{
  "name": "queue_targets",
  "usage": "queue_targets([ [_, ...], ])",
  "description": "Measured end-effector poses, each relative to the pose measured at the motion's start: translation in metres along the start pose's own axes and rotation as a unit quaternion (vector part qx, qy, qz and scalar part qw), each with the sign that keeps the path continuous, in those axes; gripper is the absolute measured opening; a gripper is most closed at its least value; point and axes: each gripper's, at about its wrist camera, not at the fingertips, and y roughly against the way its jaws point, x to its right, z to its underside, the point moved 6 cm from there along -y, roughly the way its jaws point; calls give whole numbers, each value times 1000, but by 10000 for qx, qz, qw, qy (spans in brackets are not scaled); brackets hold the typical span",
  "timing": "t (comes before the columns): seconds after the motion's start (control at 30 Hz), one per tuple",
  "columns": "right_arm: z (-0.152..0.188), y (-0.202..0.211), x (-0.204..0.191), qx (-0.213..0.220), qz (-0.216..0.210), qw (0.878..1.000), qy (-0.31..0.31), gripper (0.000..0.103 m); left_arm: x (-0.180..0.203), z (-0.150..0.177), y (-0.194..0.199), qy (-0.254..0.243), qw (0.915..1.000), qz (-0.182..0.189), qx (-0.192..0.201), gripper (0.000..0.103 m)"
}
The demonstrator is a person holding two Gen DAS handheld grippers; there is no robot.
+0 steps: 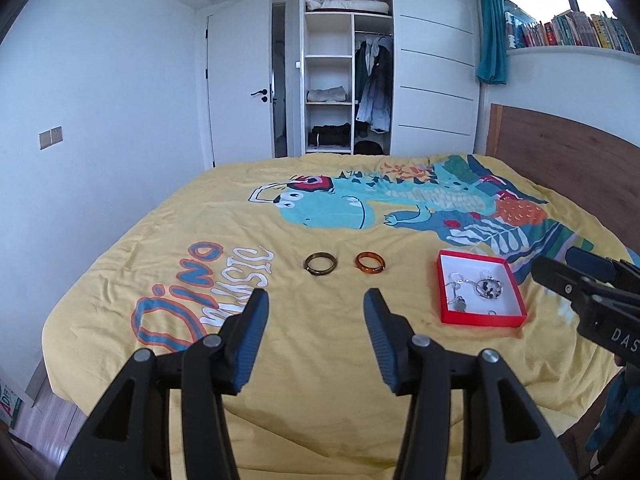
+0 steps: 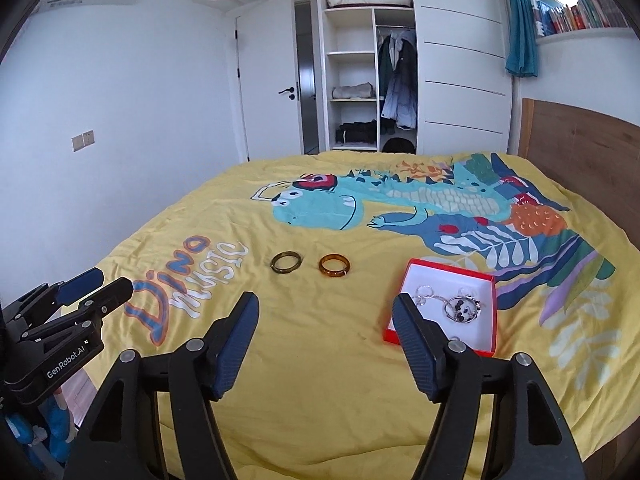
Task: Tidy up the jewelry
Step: 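Lift both open tools away from the box toward the two bangles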
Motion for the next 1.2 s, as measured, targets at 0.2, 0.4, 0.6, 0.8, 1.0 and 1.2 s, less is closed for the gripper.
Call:
queue_targets([
  [0.2, -4, 11, -7, 161, -104, 9998, 22, 70, 1, -6, 15, -40, 9998, -85, 155, 50],
  [0.4, -8, 17, -7, 270, -120, 9996, -3, 71, 6, -9, 24, -146, 9996, -93, 236, 50],
  [0.6, -9, 16, -6, 293, -75, 9995, -18, 72, 7, -7, 24, -156, 9996, -62, 222, 50],
  [0.8, -7, 10, -6, 244, -82, 9997, -31, 72, 5, -6, 25, -135, 9996, -126, 216, 50],
  [1.0, -5, 11, -9, 235, -67, 9997, 19, 74, 2, -4, 24, -122, 9996, -153, 205, 50],
  [1.2, -4, 14, -13, 261, -70, 9996, 73, 75, 1, -3, 25, -159, 9995, -156, 224, 50],
])
